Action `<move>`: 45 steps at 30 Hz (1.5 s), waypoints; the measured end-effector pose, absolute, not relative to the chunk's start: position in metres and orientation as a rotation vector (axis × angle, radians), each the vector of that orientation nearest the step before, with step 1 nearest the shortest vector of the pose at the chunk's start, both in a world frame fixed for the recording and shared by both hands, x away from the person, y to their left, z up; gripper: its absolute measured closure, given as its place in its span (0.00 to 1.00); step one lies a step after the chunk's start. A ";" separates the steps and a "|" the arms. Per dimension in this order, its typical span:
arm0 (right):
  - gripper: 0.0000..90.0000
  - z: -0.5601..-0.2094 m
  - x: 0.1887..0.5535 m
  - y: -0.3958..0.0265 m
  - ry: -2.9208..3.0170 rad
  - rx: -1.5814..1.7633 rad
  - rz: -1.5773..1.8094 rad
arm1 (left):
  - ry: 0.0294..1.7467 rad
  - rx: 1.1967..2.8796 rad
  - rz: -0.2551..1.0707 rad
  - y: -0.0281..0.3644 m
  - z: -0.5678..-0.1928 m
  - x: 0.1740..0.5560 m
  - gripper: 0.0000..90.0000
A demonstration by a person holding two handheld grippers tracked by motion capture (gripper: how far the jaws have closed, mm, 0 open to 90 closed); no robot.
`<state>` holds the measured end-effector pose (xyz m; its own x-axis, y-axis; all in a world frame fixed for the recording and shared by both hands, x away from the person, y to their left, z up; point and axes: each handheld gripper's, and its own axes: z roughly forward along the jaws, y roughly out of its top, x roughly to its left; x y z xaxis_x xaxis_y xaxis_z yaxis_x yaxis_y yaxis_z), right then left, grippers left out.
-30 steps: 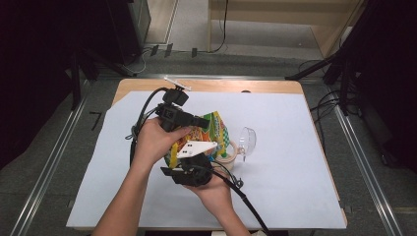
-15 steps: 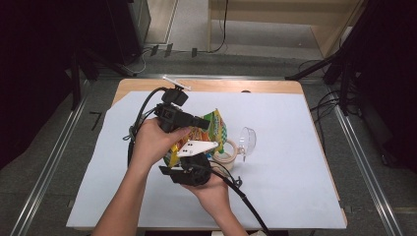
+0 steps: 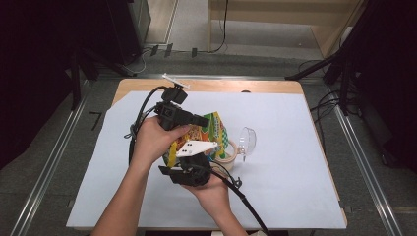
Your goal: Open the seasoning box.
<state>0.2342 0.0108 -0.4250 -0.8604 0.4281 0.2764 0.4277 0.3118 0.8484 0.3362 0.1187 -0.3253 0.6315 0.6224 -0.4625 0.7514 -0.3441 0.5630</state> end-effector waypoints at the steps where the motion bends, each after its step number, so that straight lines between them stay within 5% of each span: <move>1: 0.77 -0.425 0.234 0.011 2.545 0.832 1.645 | 1.071 2.073 -0.211 0.119 -0.325 0.337 0.91; 45: 0.78 -0.422 0.235 0.010 2.553 0.821 1.605 | 1.053 2.069 -0.214 0.117 -0.325 0.338 0.91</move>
